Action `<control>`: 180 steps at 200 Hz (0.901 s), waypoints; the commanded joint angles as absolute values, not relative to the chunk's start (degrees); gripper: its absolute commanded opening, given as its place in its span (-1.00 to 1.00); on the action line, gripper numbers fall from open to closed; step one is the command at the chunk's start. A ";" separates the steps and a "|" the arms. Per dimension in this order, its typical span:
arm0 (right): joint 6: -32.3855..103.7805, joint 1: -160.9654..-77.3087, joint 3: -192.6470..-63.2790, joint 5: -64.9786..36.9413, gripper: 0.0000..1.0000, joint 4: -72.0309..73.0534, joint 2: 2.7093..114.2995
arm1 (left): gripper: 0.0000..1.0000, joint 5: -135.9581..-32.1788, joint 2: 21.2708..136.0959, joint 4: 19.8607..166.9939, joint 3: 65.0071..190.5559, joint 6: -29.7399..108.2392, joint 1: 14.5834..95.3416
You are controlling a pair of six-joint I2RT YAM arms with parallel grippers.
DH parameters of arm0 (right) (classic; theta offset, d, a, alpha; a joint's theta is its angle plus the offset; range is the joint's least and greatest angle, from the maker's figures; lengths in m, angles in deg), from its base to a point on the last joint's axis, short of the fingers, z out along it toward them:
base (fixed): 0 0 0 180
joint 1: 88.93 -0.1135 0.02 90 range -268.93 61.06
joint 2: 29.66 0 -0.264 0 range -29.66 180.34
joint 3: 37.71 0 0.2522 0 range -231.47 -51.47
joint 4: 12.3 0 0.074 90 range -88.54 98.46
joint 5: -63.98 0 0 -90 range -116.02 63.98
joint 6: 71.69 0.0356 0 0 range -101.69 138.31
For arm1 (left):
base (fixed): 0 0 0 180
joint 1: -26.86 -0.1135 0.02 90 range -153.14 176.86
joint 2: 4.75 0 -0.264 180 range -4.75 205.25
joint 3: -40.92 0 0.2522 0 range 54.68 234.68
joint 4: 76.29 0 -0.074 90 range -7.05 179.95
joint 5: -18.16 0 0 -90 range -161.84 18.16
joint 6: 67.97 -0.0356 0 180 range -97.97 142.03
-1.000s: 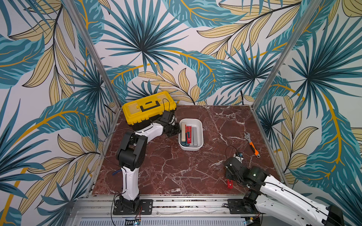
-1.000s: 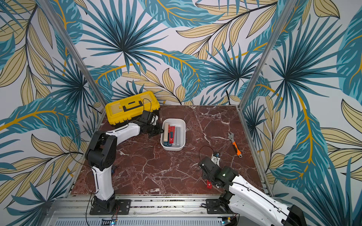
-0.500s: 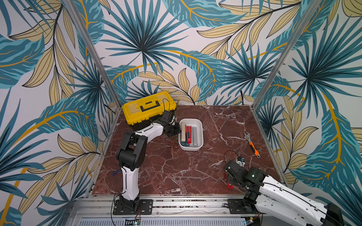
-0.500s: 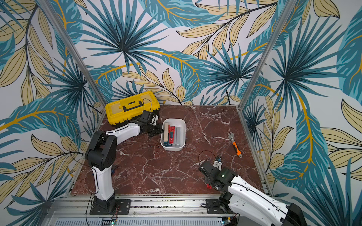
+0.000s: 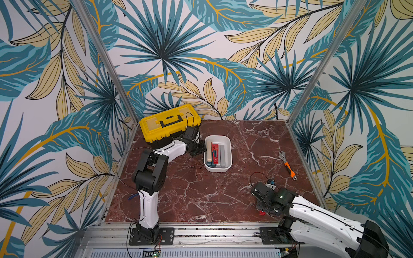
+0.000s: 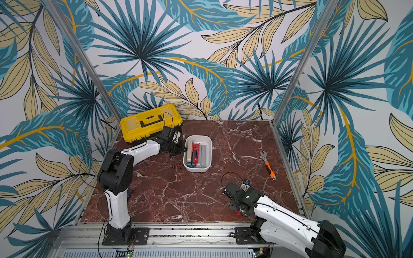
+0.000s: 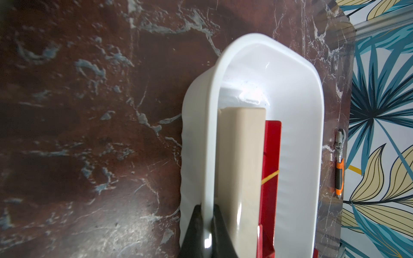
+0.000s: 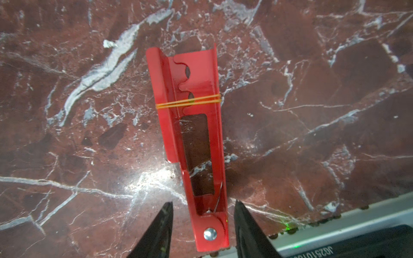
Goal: Put the pruning pliers into the storage box
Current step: Pick up the pruning pliers from the center of the board.
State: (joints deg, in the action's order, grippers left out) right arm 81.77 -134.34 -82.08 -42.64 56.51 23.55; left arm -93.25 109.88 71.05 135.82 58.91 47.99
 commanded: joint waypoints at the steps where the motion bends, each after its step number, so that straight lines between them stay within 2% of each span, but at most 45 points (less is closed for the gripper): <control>1: 84.04 -134.64 -83.22 -41.86 -0.03 59.36 24.86 | -1.00 -95.50 107.60 74.83 138.17 59.16 47.78; 76: 86.84 -134.64 -83.29 -40.31 -0.01 57.82 27.35 | -1.00 -96.58 108.33 75.58 138.17 59.34 47.69; 138: 88.45 -137.30 -83.30 -37.86 -0.01 53.23 36.98 | -1.00 -96.82 108.74 75.21 138.97 58.99 47.53; 180: 88.56 -137.45 -81.74 -39.96 -0.09 51.50 33.88 | -1.00 -96.95 109.04 75.27 138.87 59.09 47.43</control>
